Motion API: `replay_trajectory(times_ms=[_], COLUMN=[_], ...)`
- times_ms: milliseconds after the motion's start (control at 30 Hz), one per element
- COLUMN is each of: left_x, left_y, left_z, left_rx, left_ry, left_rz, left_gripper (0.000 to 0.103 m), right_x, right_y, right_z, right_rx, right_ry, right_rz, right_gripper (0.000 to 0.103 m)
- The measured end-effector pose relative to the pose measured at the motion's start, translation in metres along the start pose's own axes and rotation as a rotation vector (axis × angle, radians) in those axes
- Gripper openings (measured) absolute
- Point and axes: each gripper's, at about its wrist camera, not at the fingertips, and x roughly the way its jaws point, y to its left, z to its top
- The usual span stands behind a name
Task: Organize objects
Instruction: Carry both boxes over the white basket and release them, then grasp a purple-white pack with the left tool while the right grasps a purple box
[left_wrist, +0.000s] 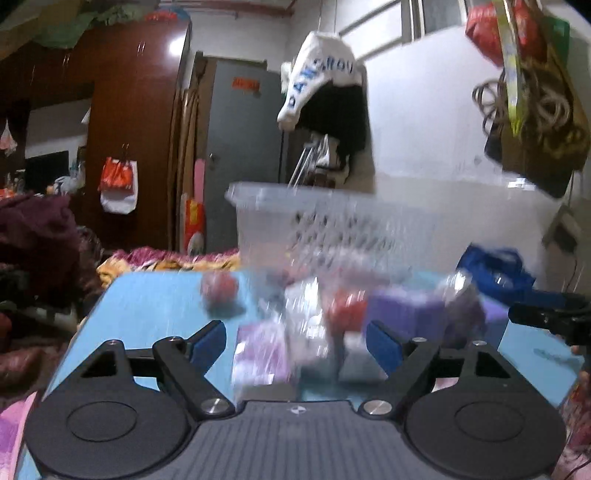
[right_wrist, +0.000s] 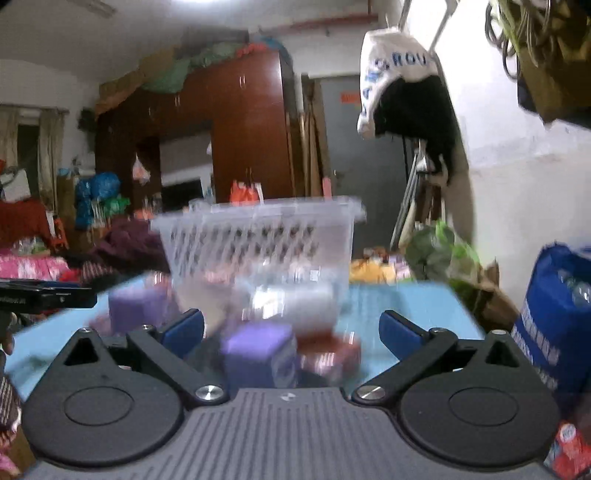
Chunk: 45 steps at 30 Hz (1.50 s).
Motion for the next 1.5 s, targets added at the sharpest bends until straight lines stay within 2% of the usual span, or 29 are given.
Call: replay_trajectory(times_ms=[133,300,367,533,700,800,900,967,1000,1033,1067,1133,1233,1367,1500], left_x=[0.012,0.022,0.024,0.024,0.026,0.027,0.028,0.031,0.031,0.032,0.031,0.029,0.024,0.012,0.004], left_y=[0.009,0.012,0.013,0.014,0.019,0.021,0.021,0.018,0.014,0.011,0.008,0.008,0.013,0.012,0.015], left_z=[-0.002,0.001,-0.002,-0.005,-0.006,-0.005,-0.006,-0.006,-0.006,-0.006,-0.006,-0.007,-0.009,-0.012,-0.016], left_rx=[-0.008,-0.003,-0.009,-0.011,-0.058,-0.071,-0.078,-0.067,-0.047,-0.028,-0.004,-0.005,-0.033,-0.027,-0.065], left_ry=[0.066,0.106,0.126,0.143,0.147,0.149,0.151,0.166,0.168,0.169,0.168,0.154,0.115,0.024,-0.056], left_rz=[0.02,0.019,0.011,-0.003,-0.028,-0.034,-0.018,0.02,0.039,0.046,0.052,0.046,0.029,0.026,0.035], left_gripper=[0.086,0.086,0.086,0.086,0.083,0.081,0.073,0.059,0.056,0.048,0.047,0.046,0.046,0.046,0.046], right_x=[0.023,0.04,0.04,0.028,0.028,0.024,0.02,0.017,0.016,0.017,0.019,0.019,0.011,-0.004,-0.011], right_y=[0.003,-0.003,-0.001,-0.002,-0.006,-0.012,-0.013,-0.009,-0.007,-0.005,-0.003,-0.002,-0.01,-0.013,-0.016], right_z=[0.003,0.019,0.014,0.003,0.004,0.003,0.0,-0.002,-0.003,-0.004,-0.005,-0.007,-0.008,-0.011,-0.009], right_rx=[-0.039,-0.031,-0.056,-0.036,-0.018,0.017,0.033,0.014,0.009,0.003,-0.009,-0.018,0.031,0.052,0.057], right_ry=[0.085,0.129,0.138,0.111,0.09,0.07,0.081,0.088,0.093,0.098,0.11,0.108,0.087,0.041,0.007], right_rz=[0.036,0.126,0.109,0.132,0.166,0.196,0.177,0.163,0.166,0.163,0.154,0.128,0.15,0.143,0.137], right_gripper=[0.103,0.101,0.096,0.08,0.064,0.061,0.061,0.063,0.062,0.061,0.061,0.049,0.048,0.048,0.048])
